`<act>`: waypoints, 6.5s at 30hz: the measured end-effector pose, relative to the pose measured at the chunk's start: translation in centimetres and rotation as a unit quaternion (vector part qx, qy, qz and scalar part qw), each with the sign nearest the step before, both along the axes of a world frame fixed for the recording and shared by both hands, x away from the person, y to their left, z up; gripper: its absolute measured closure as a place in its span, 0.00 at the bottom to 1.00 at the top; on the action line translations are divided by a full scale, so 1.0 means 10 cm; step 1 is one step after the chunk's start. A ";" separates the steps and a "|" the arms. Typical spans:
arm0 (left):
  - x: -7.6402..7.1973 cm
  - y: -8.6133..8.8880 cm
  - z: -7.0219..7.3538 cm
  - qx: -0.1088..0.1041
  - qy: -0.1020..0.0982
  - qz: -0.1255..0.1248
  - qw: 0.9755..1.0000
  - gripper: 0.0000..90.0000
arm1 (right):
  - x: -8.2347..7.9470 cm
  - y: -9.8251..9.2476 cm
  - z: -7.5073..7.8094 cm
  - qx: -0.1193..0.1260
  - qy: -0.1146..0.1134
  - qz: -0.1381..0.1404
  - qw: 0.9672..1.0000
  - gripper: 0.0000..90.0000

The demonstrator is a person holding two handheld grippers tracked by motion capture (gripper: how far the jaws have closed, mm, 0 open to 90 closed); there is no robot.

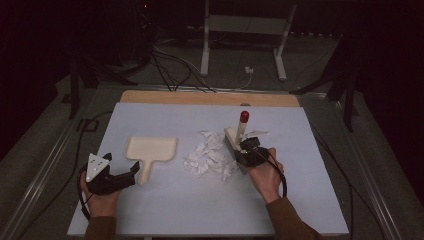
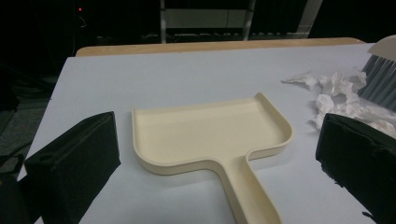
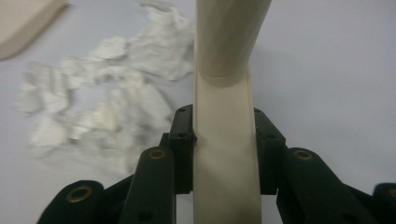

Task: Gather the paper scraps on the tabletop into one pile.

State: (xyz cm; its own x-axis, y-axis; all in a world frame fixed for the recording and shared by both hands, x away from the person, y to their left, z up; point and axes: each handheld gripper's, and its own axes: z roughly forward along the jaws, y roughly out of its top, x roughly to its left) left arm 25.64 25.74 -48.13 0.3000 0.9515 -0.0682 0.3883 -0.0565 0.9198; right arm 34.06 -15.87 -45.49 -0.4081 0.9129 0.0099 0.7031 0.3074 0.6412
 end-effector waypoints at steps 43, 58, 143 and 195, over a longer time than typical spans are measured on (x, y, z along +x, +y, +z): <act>0.00 0.00 -0.02 -0.005 0.004 -0.002 1.000 0.00 | 0.91 -0.10 -0.05 -0.008 -0.087 0.112 0.990 0.76; 0.00 0.02 -0.03 -0.007 0.003 -0.002 1.000 0.00 | 1.06 0.32 -0.13 -0.074 -0.116 0.248 0.959 0.76; 0.00 0.00 -0.06 -0.006 0.012 -0.002 1.000 0.00 | -0.09 0.11 0.35 0.096 -0.013 0.466 0.879 0.76; 0.00 0.01 -0.07 -0.008 0.013 0.000 1.000 0.01 | -0.07 0.47 0.13 0.157 0.035 0.249 0.955 0.76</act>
